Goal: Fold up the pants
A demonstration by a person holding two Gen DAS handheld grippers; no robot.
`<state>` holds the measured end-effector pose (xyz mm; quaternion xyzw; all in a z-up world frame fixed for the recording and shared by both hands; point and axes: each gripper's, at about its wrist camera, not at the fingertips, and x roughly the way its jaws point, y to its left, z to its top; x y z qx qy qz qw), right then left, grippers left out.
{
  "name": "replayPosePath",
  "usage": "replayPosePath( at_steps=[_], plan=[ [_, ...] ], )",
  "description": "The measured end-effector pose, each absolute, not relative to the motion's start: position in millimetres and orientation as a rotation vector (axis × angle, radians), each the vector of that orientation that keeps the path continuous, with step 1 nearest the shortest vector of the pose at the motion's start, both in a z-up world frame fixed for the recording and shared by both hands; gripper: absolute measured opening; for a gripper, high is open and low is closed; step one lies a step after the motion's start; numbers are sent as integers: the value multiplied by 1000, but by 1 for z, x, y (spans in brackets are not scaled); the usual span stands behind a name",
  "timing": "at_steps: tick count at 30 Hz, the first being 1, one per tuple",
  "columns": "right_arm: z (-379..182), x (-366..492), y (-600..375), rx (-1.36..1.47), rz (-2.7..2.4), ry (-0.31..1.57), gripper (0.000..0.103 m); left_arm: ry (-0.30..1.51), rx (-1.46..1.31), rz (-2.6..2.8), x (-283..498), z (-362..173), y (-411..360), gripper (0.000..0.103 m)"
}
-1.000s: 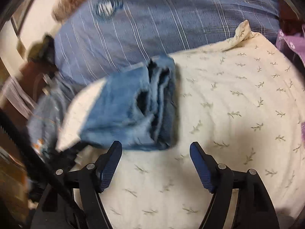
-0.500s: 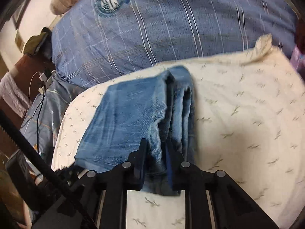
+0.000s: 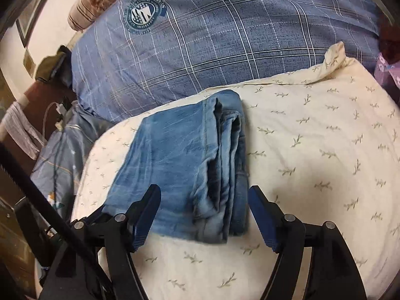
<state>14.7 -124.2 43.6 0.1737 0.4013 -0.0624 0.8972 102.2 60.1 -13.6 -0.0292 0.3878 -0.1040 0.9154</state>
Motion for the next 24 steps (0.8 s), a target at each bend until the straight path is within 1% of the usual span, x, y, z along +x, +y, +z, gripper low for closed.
replayPosePath(
  at_steps=[3, 4, 5, 13, 14, 18, 22, 24],
  plan=[
    [44, 1, -121, 350, -140, 829, 75, 801, -71, -207, 94, -13, 63, 28],
    [44, -5, -119, 334, -151, 833, 77, 799, -78, -203, 92, -12, 65, 29],
    [44, -8, -119, 321, -156, 839, 78, 797, -79, -203, 89, -10, 66, 30],
    [29, -3, -96, 193, -164, 910, 78, 771, -80, -219, 80, -1, 73, 30],
    [27, -2, -93, 179, -163, 918, 78, 772, -90, -224, 80, 0, 75, 31],
    [14, 4, -85, 109, -207, 965, 78, 793, -106, -225, 86, -3, 78, 40],
    [-4, 13, -88, 106, -266, 1014, 78, 821, -116, -241, 95, -5, 79, 42],
    [-6, 16, -85, 86, -286, 1024, 75, 823, -130, -245, 98, -5, 77, 42]
  ],
)
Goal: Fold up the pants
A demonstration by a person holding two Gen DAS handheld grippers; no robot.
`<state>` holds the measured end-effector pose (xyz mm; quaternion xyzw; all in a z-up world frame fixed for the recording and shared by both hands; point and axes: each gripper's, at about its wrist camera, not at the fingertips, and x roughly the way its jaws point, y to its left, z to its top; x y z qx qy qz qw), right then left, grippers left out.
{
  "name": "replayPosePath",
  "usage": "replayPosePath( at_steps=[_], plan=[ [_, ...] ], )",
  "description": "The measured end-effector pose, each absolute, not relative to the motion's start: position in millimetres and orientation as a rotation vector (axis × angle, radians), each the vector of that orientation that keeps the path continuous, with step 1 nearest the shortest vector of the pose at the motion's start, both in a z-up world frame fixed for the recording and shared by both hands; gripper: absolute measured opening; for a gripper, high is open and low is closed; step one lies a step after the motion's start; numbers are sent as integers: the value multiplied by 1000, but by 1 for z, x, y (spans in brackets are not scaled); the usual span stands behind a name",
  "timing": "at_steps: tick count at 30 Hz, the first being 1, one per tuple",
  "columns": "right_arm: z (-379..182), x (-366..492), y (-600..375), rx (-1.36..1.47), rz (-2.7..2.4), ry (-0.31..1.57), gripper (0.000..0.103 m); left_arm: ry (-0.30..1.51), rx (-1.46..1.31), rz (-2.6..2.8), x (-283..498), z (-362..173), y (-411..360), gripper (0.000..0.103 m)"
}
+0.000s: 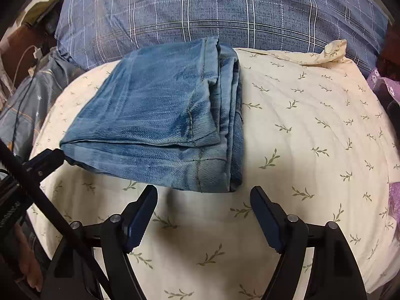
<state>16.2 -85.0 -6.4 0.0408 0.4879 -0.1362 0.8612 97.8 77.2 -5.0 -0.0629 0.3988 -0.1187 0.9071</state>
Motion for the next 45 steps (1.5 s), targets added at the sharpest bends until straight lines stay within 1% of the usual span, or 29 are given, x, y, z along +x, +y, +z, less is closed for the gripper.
replayPosePath(
  at_steps=[1, 2, 6, 7, 8, 9, 11, 13, 36, 37, 38, 39, 40, 42, 45],
  plan=[
    [-5, 17, -84, 74, -295, 1016, 73, 825, -132, -249, 99, -6, 77, 42],
    [-4, 17, -82, 66, -298, 1007, 65, 826, -129, -249, 100, -7, 75, 42],
    [-3, 17, -83, 53, -316, 1008, 47, 827, -127, -249, 100, -9, 70, 42],
    [-2, 17, -84, 42, -332, 1010, 40, 826, -125, -248, 100, -10, 69, 42],
    [-2, 17, -85, 39, -339, 1012, 35, 824, -123, -248, 100, -10, 68, 42],
    [0, 16, -87, 54, -339, 1009, 33, 823, -122, -247, 99, -10, 67, 42],
    [2, 13, -91, 85, -337, 1004, 26, 823, -123, -253, 99, -11, 66, 42],
    [4, 12, -96, 105, -339, 1005, 23, 823, -122, -251, 98, -12, 65, 42],
    [4, 13, -99, 112, -332, 1002, 24, 820, -157, -284, 96, -8, 69, 42],
    [5, 12, -99, 123, -331, 993, 26, 807, -176, -285, 96, -4, 73, 42],
    [6, 11, -101, 135, -334, 989, 33, 796, -188, -277, 94, -2, 77, 43],
    [6, 11, -104, 141, -340, 988, 35, 791, -197, -270, 93, -1, 81, 47],
    [5, 11, -105, 141, -342, 991, 39, 797, -214, -268, 94, -1, 85, 47],
    [1, 13, -107, 157, -326, 1004, 40, 813, -265, -282, 96, -3, 91, 47],
    [-4, 17, -105, 147, -315, 1046, 38, 821, -350, -316, 98, 1, 106, 47]
  ],
)
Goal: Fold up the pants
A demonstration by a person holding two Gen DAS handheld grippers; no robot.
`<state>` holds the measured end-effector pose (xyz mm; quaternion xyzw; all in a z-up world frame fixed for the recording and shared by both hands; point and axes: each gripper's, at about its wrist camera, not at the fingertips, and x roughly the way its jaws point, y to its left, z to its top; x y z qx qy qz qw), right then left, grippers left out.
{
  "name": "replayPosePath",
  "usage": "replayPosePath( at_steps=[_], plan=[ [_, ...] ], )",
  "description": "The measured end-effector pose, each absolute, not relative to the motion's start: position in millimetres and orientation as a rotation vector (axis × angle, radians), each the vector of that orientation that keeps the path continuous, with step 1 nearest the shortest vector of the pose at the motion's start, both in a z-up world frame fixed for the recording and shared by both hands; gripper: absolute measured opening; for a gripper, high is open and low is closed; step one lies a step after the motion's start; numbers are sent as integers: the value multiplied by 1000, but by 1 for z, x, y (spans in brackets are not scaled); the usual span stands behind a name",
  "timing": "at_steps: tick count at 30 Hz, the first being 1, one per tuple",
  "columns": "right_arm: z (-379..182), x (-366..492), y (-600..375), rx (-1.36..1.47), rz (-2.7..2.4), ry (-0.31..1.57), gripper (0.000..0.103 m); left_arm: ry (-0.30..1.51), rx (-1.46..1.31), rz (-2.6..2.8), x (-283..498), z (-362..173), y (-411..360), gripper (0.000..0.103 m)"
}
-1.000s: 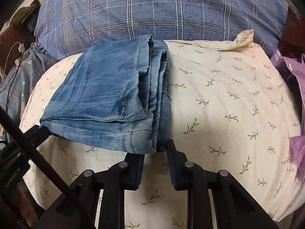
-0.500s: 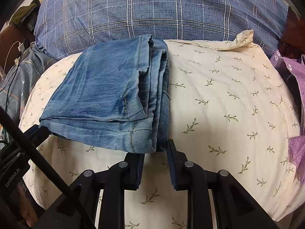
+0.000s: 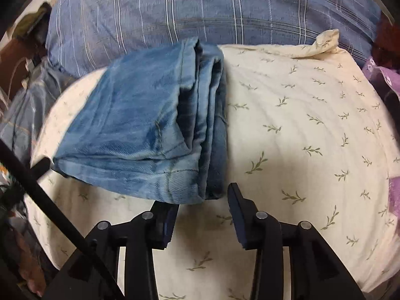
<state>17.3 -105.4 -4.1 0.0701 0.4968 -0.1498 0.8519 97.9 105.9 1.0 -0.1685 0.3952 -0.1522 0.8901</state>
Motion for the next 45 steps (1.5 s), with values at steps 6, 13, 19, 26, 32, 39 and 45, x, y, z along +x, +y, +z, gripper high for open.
replayPosePath(
  at_steps=[6, 13, 19, 26, 32, 39, 45],
  plan=[
    [37, -17, -121, 255, -296, 973, 71, 888, -491, -348, 120, 22, 142, 56],
    [86, 62, -141, 322, -136, 918, 86, 966, -485, -373, 207, 35, 124, 60],
    [36, 148, -179, 395, -125, 1032, 84, 1074, -486, -418, 287, -4, 90, 59],
    [-3, 154, -181, 430, -39, 1072, 57, 1089, -548, -487, 313, -36, 84, 49],
    [31, 143, -170, 357, 0, 960, 30, 971, -529, -546, 306, -22, 85, 22],
    [18, 130, -187, 465, -55, 982, 62, 941, -400, -419, 257, -20, 96, 54],
    [26, 47, -197, 585, -138, 865, 85, 909, -334, -261, 140, -31, 129, 55]
  ],
)
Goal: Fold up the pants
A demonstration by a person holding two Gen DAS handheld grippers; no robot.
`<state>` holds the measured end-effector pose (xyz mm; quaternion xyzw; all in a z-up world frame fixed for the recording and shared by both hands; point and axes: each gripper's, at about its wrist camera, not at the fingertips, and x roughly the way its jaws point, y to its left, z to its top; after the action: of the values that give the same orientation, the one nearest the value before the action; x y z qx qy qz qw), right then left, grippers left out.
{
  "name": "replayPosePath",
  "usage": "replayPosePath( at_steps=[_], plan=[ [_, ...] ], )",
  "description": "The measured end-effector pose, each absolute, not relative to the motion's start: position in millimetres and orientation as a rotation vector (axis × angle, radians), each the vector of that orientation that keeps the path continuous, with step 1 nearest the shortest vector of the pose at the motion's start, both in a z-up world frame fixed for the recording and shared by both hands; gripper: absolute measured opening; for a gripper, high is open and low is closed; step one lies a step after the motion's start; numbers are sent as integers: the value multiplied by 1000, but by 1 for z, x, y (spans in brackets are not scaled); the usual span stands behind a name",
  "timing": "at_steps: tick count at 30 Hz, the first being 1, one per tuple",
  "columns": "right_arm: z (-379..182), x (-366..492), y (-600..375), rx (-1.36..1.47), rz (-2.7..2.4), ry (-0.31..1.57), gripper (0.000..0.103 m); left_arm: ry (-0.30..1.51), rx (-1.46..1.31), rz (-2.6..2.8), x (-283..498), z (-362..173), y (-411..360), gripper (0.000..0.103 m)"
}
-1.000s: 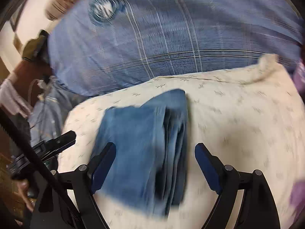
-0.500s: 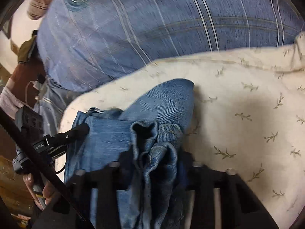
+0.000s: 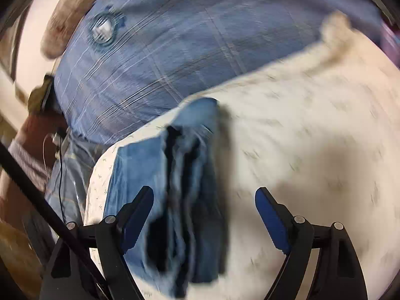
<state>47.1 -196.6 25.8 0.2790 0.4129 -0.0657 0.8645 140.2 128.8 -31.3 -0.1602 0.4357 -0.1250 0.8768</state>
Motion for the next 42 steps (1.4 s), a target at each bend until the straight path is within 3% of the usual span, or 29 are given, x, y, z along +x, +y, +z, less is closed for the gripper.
replayPosePath(
  at_steps=[14, 24, 30, 33, 34, 35, 42],
  plan=[
    [20, 22, -177, 603, -102, 880, 84, 912, -267, -196, 44, 5, 134, 55],
    [43, 8, -179, 612, -91, 773, 85, 914, -243, -191, 49, 2, 130, 55],
    [11, 32, -157, 563, -66, 974, 84, 924, -263, -188, 54, -1, 134, 55],
    [-6, 41, -151, 523, -95, 1053, 77, 923, -272, -191, 56, -1, 136, 55],
    [-1, 40, -149, 518, -64, 1037, 60, 921, -280, -193, 56, 0, 137, 56],
    [3, 40, -146, 511, -45, 1032, 59, 923, -288, -200, 58, -1, 137, 56],
    [-3, 38, -153, 572, -30, 1019, 67, 936, -295, -242, 59, 2, 133, 58]
  ],
)
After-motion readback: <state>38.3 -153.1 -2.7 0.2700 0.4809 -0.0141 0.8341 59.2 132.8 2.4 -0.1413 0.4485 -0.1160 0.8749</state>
